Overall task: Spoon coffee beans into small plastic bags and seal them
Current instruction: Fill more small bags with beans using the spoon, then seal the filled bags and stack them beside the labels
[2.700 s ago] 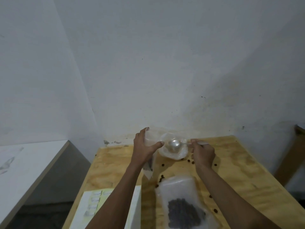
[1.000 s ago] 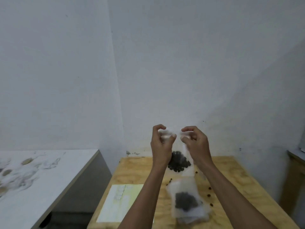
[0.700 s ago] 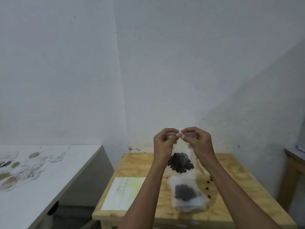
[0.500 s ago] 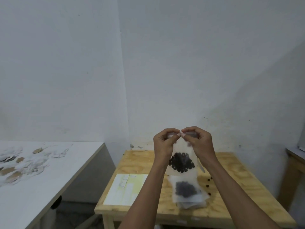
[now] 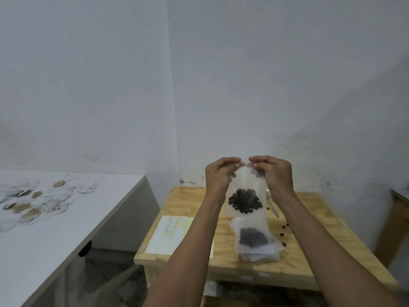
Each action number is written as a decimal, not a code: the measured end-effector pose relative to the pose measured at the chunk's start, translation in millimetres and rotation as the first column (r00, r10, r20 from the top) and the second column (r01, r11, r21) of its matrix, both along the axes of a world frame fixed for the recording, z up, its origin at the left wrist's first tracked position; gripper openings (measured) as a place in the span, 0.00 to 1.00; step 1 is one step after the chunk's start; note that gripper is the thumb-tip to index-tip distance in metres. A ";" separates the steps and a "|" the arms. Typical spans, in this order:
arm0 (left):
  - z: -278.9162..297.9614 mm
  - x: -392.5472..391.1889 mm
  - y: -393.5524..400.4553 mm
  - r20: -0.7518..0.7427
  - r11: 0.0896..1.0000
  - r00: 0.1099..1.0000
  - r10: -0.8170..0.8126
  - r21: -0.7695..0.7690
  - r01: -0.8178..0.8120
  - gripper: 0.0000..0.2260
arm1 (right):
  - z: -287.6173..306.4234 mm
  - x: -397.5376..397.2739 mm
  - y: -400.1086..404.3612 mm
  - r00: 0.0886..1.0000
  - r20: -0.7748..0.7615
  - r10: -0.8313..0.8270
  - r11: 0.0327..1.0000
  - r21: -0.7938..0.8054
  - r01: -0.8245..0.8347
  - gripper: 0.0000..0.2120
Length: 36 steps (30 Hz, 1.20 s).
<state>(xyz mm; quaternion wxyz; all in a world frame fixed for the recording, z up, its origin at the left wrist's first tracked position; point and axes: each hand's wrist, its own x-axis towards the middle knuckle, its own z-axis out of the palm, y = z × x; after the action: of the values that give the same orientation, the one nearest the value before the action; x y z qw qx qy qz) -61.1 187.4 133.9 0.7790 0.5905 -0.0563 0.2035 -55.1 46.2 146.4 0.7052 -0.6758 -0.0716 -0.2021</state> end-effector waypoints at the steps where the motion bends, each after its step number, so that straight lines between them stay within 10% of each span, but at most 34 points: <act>1: -1.8 1.6 2.8 -0.004 1.000 1.000 -0.004 0.019 0.004 0.05 | -2.3 0.7 -1.5 1.000 -0.010 0.023 1.000 -0.012 -0.023 0.16; 7: -15.3 8.7 18.1 -0.053 0.997 0.998 -0.031 0.067 0.034 0.11 | -10.7 4.1 -10.0 0.975 -0.074 0.209 0.976 -0.044 -0.213 0.18; 27: -52.0 25.3 20.4 -0.089 0.999 0.995 0.042 -0.007 -0.042 0.06 | -57.5 14.3 29.1 0.998 0.022 0.063 0.996 -0.067 -0.062 0.13; 33: -60.0 27.3 73.1 -0.147 0.991 0.988 -0.037 0.121 0.055 0.10 | -72.2 28.2 40.8 0.992 -0.004 0.125 0.985 -0.120 -0.124 0.18; 36: -84.8 39.0 124.3 -0.273 0.896 0.943 0.191 0.441 -0.054 0.06 | -76.3 32.6 45.0 0.995 -0.005 0.096 0.991 -0.088 -0.096 0.18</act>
<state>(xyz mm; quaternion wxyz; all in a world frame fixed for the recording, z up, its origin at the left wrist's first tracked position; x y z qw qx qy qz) -22.1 311.7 49.1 0.6151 0.7735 0.0607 0.1403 -22.6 91.2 70.0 0.6837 -0.7021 -0.1126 -0.1643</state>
